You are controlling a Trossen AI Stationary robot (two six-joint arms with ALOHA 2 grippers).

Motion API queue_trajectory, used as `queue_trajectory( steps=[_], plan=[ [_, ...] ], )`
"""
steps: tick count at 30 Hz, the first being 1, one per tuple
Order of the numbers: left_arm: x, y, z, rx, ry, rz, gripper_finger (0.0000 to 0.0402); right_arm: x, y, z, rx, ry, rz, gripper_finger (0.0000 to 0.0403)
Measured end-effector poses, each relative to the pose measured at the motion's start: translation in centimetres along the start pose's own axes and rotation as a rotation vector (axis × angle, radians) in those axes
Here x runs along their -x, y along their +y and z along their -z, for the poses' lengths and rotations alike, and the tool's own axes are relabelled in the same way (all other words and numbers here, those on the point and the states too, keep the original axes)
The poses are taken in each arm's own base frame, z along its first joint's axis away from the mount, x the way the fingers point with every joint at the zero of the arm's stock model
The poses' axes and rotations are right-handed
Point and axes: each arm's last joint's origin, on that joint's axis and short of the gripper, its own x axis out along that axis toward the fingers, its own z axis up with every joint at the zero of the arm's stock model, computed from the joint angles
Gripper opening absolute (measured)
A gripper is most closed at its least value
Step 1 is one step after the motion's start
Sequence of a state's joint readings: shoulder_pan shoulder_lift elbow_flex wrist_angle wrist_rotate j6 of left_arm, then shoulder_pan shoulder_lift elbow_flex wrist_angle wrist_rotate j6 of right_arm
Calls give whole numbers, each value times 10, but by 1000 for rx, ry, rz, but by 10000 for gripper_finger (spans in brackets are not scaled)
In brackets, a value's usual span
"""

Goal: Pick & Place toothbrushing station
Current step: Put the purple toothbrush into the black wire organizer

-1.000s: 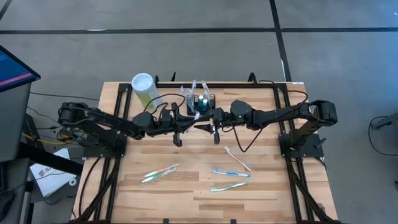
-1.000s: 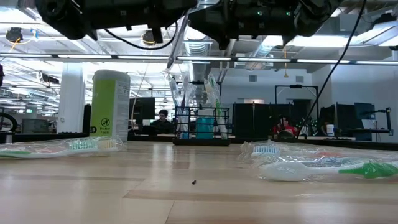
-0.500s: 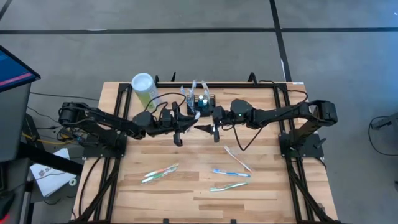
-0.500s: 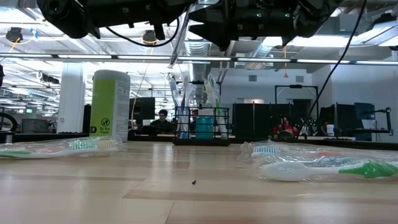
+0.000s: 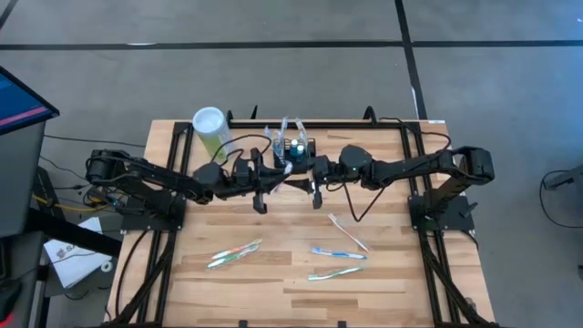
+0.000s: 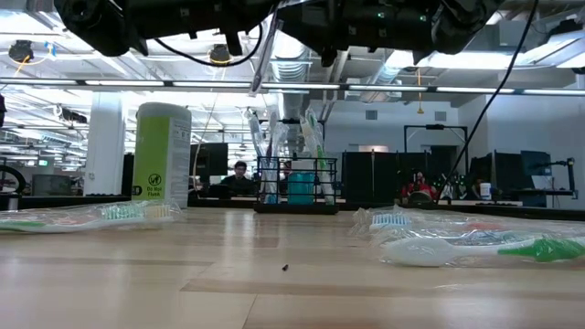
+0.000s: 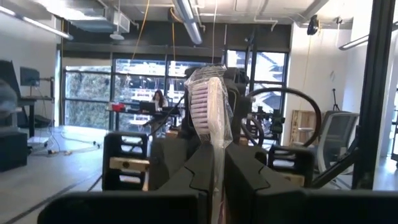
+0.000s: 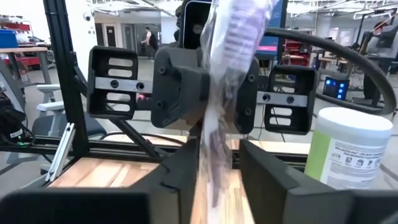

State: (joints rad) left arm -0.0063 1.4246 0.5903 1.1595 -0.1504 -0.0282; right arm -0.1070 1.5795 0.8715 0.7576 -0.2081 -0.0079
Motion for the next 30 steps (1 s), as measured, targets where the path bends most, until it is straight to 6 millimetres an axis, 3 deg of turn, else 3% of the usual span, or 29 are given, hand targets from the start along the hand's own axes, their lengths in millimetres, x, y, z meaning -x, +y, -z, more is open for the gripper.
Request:
queue_trajectory(
  steps=[6,18,26,30],
  plan=[
    [0,1,-1,-8,-12,-2,13,0,0,-1,4,-7,-1,67],
    [-1,1,1,-23,-12,-4,14,0,1,-3,7,-36,-2,63],
    [-28,-1,11,-55,-8,-24,15,0,1,2,13,18,15,58],
    [-31,-1,12,-72,5,-24,15,0,1,6,24,53,24,20]
  ],
)
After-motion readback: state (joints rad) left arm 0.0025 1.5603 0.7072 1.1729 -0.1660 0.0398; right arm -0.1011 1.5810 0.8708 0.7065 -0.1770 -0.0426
